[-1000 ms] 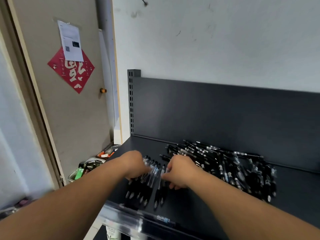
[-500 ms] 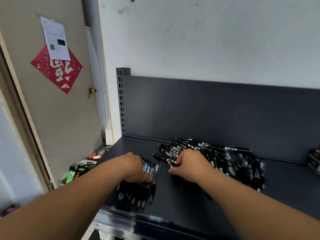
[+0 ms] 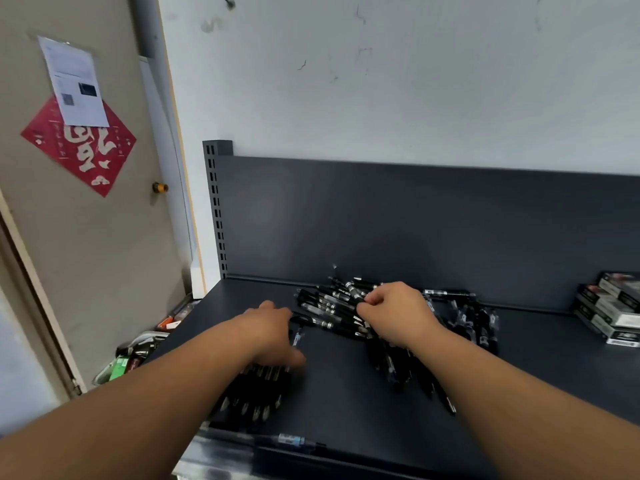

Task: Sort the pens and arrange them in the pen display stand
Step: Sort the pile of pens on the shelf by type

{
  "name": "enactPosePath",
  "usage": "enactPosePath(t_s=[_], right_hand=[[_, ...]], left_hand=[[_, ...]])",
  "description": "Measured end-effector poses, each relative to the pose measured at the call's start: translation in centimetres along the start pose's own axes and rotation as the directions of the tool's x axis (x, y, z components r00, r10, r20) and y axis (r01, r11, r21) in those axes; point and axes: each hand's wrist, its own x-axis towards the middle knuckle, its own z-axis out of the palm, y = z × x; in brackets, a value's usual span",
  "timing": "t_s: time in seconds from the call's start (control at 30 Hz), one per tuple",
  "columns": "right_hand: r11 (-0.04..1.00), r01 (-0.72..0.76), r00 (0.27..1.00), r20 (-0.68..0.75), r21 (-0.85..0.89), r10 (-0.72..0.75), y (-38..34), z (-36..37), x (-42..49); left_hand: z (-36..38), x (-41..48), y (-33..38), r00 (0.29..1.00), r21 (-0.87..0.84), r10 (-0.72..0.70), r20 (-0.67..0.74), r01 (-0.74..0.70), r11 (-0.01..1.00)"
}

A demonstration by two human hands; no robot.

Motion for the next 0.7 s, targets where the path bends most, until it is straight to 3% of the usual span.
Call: enactPosePath(t_s=[0.13, 0.27, 0.53, 0.7], right_hand=[[0.997, -0.025, 0.999, -0.039, 0.071, 0.027, 0.7, -0.9, -0.3], [0.996, -0.036, 0.997, -0.058, 0.084, 0.041, 1.6, -1.1, -0.7], [0.992, -0.044, 0.995, -0.083, 0.121, 0.054, 2.4, -1.0, -1.3], [0.955, -0.034, 0.978, -0.185, 0.295, 0.092, 2.4, -1.2, -1.4]], left_hand=[[-0.4, 3.0, 0.7, 0.97, -0.07, 0.139, -0.197, -0.156, 0.985], [-0.5, 5.4, 1.5, 0.958, 0.056, 0.232, -0.168, -0.226, 0.973], [-0.9, 6.5, 1.6, 0.922, 0.131, 0.375, -0.099, -0.361, 0.923], [-1.2, 5.9, 1.1, 0.828, 0.167, 0.481, -0.288, -0.451, 0.877]])
